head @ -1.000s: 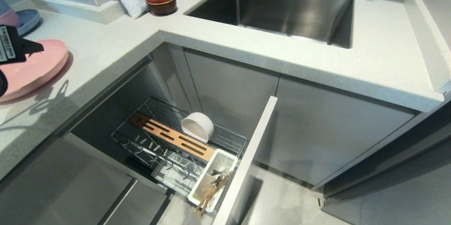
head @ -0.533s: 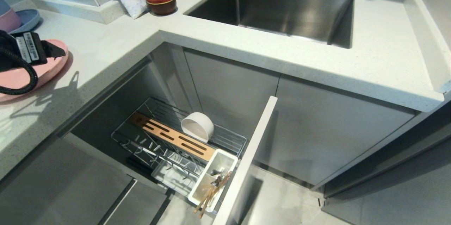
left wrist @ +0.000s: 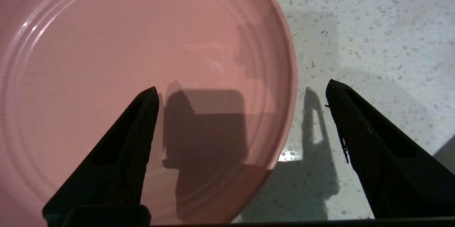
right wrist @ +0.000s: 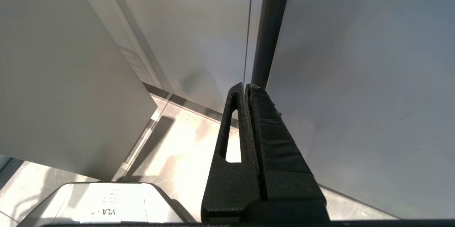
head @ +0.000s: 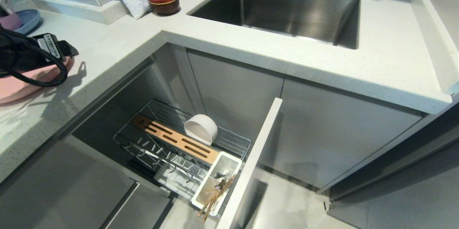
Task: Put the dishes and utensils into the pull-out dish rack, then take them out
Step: Pick up the plate and place it in the cupboard
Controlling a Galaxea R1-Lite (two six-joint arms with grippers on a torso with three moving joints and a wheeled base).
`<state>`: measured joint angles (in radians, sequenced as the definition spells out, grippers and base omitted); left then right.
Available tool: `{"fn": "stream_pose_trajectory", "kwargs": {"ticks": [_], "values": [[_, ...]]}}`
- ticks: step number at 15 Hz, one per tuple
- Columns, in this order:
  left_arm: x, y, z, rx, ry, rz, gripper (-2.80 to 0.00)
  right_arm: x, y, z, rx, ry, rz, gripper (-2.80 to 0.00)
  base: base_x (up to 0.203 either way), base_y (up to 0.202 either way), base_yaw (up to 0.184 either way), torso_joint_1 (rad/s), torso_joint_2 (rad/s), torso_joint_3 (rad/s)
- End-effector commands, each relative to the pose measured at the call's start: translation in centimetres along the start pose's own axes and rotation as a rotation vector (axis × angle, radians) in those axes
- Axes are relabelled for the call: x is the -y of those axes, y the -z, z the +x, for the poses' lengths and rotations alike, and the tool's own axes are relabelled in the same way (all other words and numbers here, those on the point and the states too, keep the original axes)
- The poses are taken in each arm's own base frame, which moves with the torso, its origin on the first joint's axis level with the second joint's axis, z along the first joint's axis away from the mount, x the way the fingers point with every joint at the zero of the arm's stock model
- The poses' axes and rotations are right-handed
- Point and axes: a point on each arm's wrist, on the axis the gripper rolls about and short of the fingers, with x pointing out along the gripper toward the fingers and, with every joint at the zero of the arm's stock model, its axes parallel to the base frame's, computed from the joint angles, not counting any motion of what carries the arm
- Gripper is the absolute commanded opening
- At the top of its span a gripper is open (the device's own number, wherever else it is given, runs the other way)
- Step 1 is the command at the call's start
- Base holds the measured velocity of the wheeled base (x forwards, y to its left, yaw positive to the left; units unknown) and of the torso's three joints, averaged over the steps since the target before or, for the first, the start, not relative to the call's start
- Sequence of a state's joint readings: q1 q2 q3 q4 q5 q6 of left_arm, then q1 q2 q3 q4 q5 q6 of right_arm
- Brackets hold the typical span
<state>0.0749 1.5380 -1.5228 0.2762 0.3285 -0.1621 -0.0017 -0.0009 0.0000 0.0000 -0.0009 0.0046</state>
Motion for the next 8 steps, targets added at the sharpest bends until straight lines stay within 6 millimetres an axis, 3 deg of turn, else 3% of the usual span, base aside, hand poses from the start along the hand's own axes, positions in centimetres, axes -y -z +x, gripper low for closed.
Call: {"fn": "stream_pose_trajectory", "kwargs": {"ticks": [1, 8], "values": [[0.34, 0.48, 1.26, -0.028, -0.008, -0.004, 0.0, 0.0, 0.05, -0.02, 0.002, -0.001, 0.0, -2.8, 0.0, 0.0, 0.0, 0.0, 0.0, 0.0], [0.57, 0.42, 2.03, -0.03, -0.012, -0.034, 0.0, 0.0, 0.05, -0.02, 0.002, -0.001, 0.0, -2.8, 0.0, 0.0, 0.0, 0.0, 0.0, 0.0]]}}
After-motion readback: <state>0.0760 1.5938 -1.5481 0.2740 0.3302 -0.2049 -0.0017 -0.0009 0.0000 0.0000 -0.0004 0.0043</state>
